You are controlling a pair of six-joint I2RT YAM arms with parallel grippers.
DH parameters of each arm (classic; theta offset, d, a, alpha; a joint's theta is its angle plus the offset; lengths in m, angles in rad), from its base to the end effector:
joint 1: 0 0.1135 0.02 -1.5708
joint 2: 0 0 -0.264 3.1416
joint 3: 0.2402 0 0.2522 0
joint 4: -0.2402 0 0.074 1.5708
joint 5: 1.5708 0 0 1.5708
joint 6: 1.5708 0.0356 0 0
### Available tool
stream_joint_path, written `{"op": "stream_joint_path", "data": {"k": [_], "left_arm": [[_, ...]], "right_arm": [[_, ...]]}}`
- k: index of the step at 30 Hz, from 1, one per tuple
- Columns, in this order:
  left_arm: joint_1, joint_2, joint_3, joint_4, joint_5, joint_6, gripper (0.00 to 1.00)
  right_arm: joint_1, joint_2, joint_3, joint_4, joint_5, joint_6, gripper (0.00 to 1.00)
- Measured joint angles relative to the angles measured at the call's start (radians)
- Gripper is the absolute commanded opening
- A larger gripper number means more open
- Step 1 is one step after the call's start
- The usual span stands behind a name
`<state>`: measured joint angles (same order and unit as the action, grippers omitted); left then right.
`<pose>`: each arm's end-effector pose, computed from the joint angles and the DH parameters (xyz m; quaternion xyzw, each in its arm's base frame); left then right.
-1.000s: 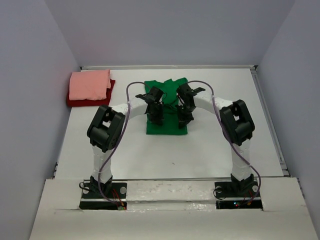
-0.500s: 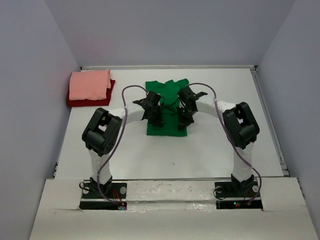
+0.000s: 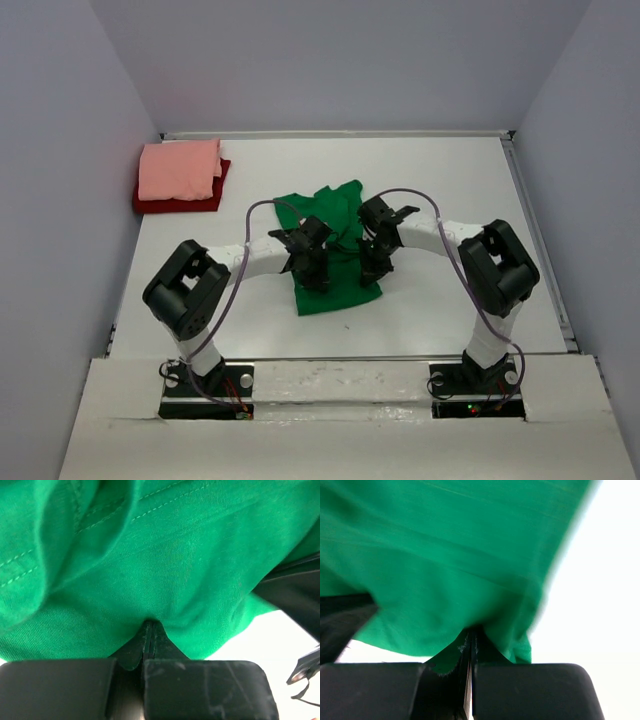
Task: Fold and stack the t-shirts
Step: Fold the folded rectangular tshirt in 1/3 of the way
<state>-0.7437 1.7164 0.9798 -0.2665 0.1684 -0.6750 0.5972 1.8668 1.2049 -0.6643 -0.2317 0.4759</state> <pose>0.2452 -0.2337 0.1626 0.0564 0.9552 -0.2430 0.1592 0.2877 0.2055 0.1574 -0.0738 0.9832 0.1605 0.0455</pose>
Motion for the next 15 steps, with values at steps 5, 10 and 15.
{"op": "stream_joint_path", "data": {"k": [5, 10, 15], "left_arm": [[-0.008, -0.06, -0.035, -0.101, -0.024, -0.011, 0.0], [-0.008, -0.072, -0.032, -0.169, -0.058, -0.003, 0.0], [-0.008, -0.072, 0.009, -0.214, -0.09, 0.005, 0.0]], "right_arm": [[0.0, -0.061, -0.073, -0.01, 0.024, 0.025, 0.0], [0.0, -0.082, -0.076, -0.049, 0.096, 0.034, 0.0], [0.014, -0.114, -0.061, -0.095, 0.13, 0.03, 0.0]]}}
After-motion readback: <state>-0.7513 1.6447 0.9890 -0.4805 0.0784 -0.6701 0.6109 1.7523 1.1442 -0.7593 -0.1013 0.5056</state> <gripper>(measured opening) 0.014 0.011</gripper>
